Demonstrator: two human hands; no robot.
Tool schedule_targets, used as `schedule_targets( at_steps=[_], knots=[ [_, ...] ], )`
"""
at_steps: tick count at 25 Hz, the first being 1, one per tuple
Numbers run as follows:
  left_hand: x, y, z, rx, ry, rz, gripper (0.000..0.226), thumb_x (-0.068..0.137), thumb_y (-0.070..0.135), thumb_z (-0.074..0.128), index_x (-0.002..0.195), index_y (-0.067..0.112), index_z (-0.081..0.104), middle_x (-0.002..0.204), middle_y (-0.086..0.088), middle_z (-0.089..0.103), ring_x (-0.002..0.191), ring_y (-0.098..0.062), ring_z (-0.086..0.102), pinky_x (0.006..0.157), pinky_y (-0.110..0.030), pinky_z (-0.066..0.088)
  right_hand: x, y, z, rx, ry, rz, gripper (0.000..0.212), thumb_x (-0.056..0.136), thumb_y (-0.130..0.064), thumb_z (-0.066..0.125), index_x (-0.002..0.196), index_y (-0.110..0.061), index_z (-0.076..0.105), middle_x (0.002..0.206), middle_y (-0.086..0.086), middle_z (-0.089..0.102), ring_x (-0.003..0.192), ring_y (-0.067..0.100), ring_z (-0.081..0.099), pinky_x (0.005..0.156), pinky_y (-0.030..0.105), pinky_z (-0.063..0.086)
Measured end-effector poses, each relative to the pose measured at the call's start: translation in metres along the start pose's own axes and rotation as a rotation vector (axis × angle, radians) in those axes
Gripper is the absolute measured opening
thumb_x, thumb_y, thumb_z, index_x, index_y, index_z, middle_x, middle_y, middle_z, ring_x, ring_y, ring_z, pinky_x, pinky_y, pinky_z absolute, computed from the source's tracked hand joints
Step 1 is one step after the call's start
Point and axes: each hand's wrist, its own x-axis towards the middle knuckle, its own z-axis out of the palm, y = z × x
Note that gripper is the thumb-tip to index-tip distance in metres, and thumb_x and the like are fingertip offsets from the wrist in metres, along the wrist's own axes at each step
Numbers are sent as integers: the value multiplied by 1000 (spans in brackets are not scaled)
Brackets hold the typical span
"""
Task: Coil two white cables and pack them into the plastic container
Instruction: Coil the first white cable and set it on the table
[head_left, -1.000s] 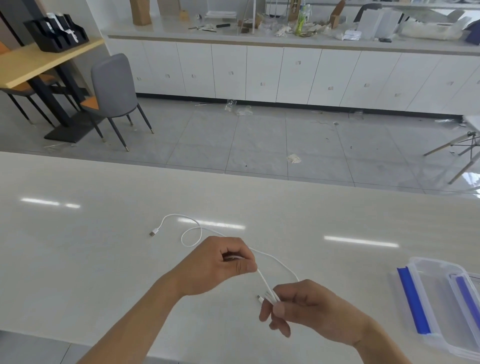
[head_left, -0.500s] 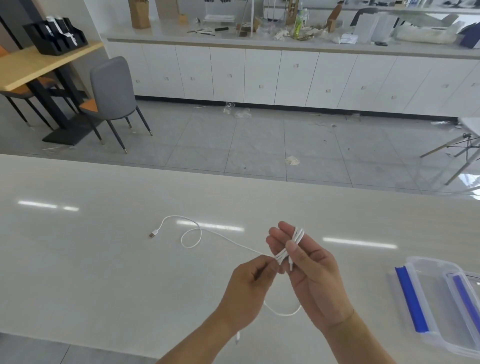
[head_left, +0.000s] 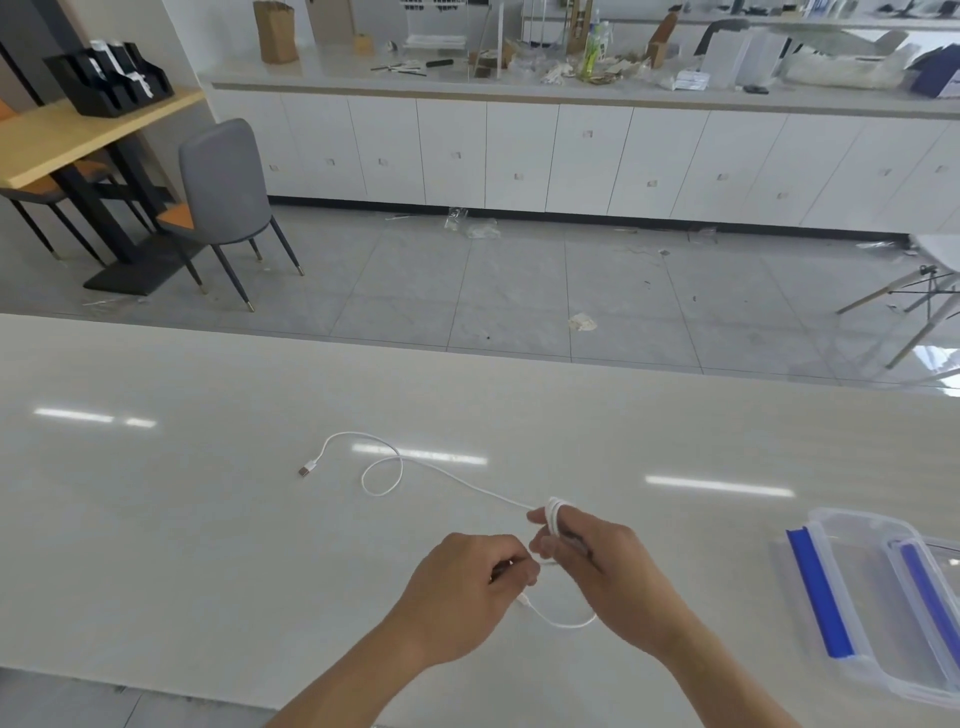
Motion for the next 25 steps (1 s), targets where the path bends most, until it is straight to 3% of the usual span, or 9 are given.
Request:
schedule_targets(
  at_steps=[3,5,7,10,13,16,20,22,25],
  knots=[
    [0,2,-15,170,-48,32,24,95,43,57,88,24,69,61,9,56,57,-9,46,60,-28,38,-4,-2,-2,-116,-204,-56,31,99,-32,52,70,-33,43,97,-16,71,87,-7,63,68,11,43],
    [0,3,-28,219,-82,63,22,95,43,57,90,26,69,70,7,63,64,-9,50,64,-28,42,-6,-3,-6,-214,-289,-41,24,94,-43,56,72,-35,49,80,-21,64,67,1,53,61,14,39],
    [0,3,-40,214,-115,92,19,95,41,58,91,27,70,81,8,70,73,-8,58,72,-27,47,-8,-4,-10,-169,-373,9,23,93,-43,58,82,-23,61,75,-19,64,64,4,55,63,20,46],
    [3,1,-57,153,-175,137,15,97,38,60,93,29,72,89,15,68,84,-3,60,77,-23,49,-13,-9,-14,169,-474,109,23,96,-34,59,82,-19,69,66,-12,59,68,12,57,69,21,46],
    [4,0,-63,130,-133,280,14,97,39,60,94,32,72,90,20,58,91,-2,52,78,-16,41,-19,-18,-15,563,-547,103,25,99,-25,55,79,-12,63,62,-7,47,59,16,44,75,30,51],
    [5,2,-53,204,102,447,22,96,46,55,96,32,73,100,19,53,97,-5,48,82,-17,41,-23,-20,-8,923,-536,121,27,98,-29,59,79,-9,58,61,-5,41,56,17,38,70,31,50],
    [8,7,-30,357,391,548,23,96,39,57,95,26,77,89,11,64,85,-14,53,77,-25,43,-26,-21,2,1270,-454,144,25,94,-28,65,79,-9,61,61,-6,45,54,11,45,64,28,50],
    [7,8,-18,310,405,513,20,95,37,60,95,27,76,86,14,69,82,-11,58,75,-27,46,-25,-22,6,1343,-427,150,25,93,-28,67,79,-8,61,60,-6,46,53,10,45,62,28,50],
    [4,12,-7,-151,284,262,9,92,28,67,92,29,76,86,16,75,76,-3,68,68,-14,49,-24,-25,10,1371,-368,146,25,91,-27,69,79,-7,60,59,-5,45,52,11,44,61,28,50]
  ],
)
